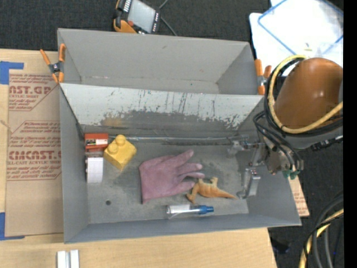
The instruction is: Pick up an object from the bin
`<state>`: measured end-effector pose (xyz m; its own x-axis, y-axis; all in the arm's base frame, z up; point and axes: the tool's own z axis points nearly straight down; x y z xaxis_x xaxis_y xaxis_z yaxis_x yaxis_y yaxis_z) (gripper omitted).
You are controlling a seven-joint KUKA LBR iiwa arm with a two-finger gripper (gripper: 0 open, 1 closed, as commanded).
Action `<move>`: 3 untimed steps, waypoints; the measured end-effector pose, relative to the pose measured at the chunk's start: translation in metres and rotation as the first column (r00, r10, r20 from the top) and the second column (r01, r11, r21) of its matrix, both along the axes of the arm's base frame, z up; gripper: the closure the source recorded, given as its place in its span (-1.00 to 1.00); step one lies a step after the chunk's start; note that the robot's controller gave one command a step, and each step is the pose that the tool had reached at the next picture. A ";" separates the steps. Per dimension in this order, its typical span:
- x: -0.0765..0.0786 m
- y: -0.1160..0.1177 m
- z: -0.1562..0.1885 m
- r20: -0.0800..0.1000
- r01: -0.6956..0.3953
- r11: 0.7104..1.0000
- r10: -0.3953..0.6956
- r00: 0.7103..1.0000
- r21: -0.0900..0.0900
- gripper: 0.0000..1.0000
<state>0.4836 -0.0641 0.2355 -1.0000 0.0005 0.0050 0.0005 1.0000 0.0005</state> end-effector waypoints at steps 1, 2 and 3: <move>0.001 0.000 0.003 0.007 -0.001 1.000 0.001 1.000 -0.001 -1.00; 0.020 0.026 -0.133 0.011 -0.008 1.000 0.008 1.000 -0.002 -1.00; 0.019 0.034 -0.082 0.013 -0.001 1.000 0.001 1.000 -0.001 -1.00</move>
Offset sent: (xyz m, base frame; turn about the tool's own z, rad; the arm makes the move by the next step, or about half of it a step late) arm 0.0220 0.0323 -0.1655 -0.0094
